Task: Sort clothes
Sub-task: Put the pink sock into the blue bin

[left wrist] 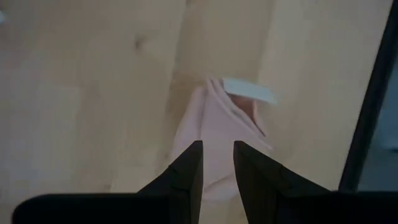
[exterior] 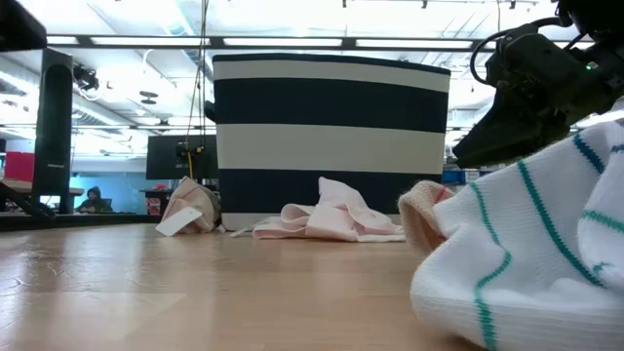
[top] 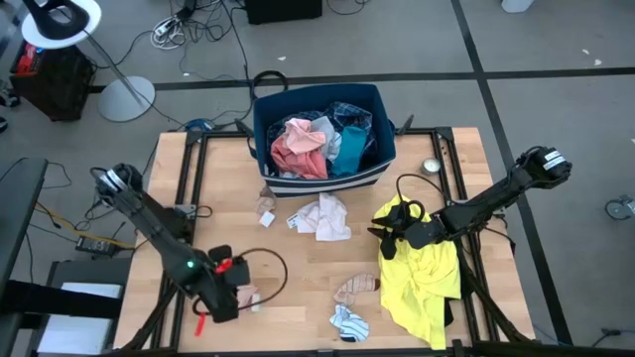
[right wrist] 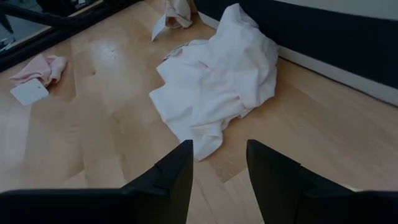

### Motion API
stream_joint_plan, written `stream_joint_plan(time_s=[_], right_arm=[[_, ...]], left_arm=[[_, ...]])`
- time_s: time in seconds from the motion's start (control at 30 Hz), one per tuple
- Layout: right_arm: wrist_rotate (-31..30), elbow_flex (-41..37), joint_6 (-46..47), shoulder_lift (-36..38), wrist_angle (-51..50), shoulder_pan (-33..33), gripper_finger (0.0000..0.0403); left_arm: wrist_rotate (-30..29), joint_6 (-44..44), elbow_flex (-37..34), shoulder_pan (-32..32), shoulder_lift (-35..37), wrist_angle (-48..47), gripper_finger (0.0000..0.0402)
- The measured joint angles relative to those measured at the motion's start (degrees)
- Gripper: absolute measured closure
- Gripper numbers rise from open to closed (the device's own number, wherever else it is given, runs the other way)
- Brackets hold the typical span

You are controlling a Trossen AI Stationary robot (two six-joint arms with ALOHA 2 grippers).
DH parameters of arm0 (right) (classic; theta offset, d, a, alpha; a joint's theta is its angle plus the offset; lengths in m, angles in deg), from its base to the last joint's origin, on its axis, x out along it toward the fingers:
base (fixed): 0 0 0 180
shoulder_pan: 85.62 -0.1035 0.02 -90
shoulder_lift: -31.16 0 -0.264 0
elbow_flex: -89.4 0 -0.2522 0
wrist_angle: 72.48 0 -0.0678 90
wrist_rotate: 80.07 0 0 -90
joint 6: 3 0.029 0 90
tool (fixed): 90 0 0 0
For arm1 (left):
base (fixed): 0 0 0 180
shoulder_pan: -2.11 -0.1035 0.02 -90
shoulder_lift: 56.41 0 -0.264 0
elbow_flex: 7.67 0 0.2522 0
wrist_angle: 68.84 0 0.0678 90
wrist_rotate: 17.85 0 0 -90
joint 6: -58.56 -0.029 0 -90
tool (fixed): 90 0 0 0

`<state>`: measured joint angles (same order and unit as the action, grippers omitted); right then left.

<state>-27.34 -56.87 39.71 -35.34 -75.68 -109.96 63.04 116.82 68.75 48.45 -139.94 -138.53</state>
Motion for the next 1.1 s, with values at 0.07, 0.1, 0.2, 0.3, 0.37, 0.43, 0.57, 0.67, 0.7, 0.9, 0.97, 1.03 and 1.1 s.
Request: stream_joint_plan(time_s=[0.07, 0.1, 0.2, 0.3, 0.37, 0.43, 0.57, 0.67, 0.7, 0.9, 0.97, 1.03, 1.1], right_arm=[[0.5, 0.0, 0.4, 0.0, 0.0, 0.0, 0.0252], [0.7, 0.0, 0.6, 0.0, 0.0, 0.0, 0.0252], [0.9, 0.0, 0.6, 0.0, 0.0, 0.0, 0.0252], [0.9, 0.0, 0.6, 0.0, 0.0, 0.0, 0.0252], [0.9, 0.0, 0.6, 0.0, 0.0, 0.0, 0.0252], [1.0, 0.0, 0.6, 0.0, 0.0, 0.0, 0.0252], [1.0, 0.0, 0.6, 0.0, 0.0, 0.0, 0.0252], [1.0, 0.0, 0.6, 0.0, 0.0, 0.0, 0.0252], [1.0, 0.0, 0.6, 0.0, 0.0, 0.0, 0.0252], [1.1, 0.0, 0.6, 0.0, 0.0, 0.0, 0.0252], [1.3, 0.0, 0.6, 0.0, 0.0, 0.0, 0.0252], [1.3, 0.0, 0.6, 0.0, 0.0, 0.0, 0.0252], [1.3, 0.0, 0.5, 0.0, 0.0, 0.0, 0.0252]], left_arm=[[2.8, -2.3, 0.0, 0.2, -1.6, 1.9, 0.0305], [3.9, -2.7, 0.0, 0.3, -2.4, 2.6, 0.0303], [6.8, -4.3, 0.0, 0.3, -3.9, 4.9, 0.0291], [7.3, -5.4, 0.0, 0.3, -5.3, 6.0, 0.0275], [7.2, -5.6, 0.0, 0.3, -6.2, 5.9, 0.0261], [7.2, -5.8, 0.0, 0.3, -7.5, 5.8, 0.0248], [7.2, -4.3, 0.0, 0.3, -10.3, 5.9, 0.0226], [7.2, -3.1, 0.0, 0.3, -13.0, 6.0, 0.0217], [7.1, -3.0, 0.0, 0.3, -13.8, 6.3, 0.0216], [3.6, -2.6, 0.0, 0.3, -16.7, 9.2, 0.0215], [2.4, -3.4, 0.0, 0.1, -17.0, 10.1, 0.0222], [2.3, -4.1, -0.3, -0.3, -17.0, 11.0, 0.0243], [2.3, -5.8, -0.6, -0.6, -17.0, 10.8, 0.0288]])
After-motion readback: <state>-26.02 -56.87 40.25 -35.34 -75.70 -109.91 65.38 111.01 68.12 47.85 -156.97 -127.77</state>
